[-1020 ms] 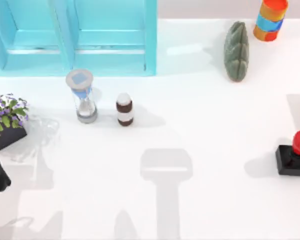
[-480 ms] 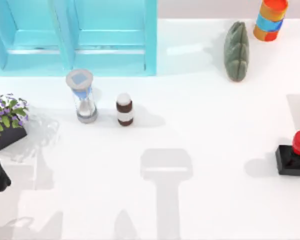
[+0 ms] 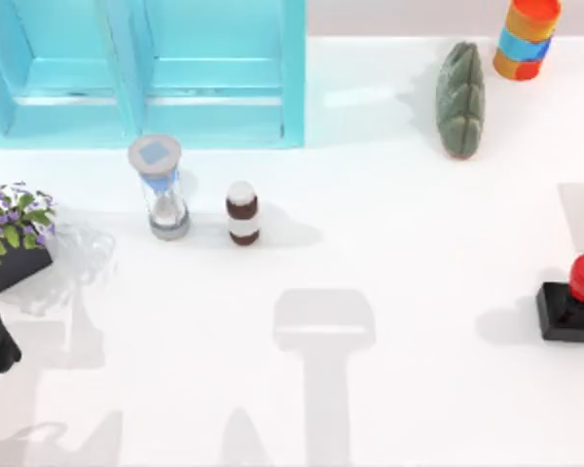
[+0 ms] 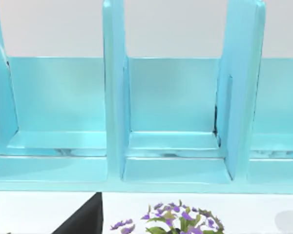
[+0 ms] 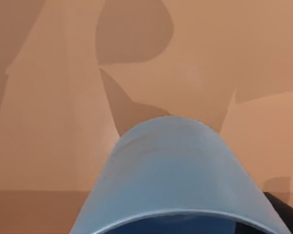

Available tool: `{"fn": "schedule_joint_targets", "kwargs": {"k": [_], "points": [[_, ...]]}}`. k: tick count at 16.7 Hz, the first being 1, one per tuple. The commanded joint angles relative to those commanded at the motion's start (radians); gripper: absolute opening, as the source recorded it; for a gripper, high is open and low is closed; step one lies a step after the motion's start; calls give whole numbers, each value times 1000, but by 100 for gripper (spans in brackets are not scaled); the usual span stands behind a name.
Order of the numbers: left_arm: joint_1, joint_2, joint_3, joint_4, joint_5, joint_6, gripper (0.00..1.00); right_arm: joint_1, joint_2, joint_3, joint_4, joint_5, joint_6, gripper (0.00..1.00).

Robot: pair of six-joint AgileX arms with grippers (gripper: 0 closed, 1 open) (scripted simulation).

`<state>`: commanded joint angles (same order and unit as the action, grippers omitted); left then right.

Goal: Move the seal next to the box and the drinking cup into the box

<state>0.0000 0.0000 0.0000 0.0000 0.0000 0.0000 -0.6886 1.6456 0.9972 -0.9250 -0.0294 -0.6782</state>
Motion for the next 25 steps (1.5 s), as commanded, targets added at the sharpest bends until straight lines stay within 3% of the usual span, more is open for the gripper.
{"fn": "schedule_joint_targets", "kwargs": {"k": [12,25], "points": [[0,0,0,0,0,0,100,0,0,0,0,0,0,98],[0,0,0,0,0,0,100,34,13,46,-26,-21,-30,100]]}}
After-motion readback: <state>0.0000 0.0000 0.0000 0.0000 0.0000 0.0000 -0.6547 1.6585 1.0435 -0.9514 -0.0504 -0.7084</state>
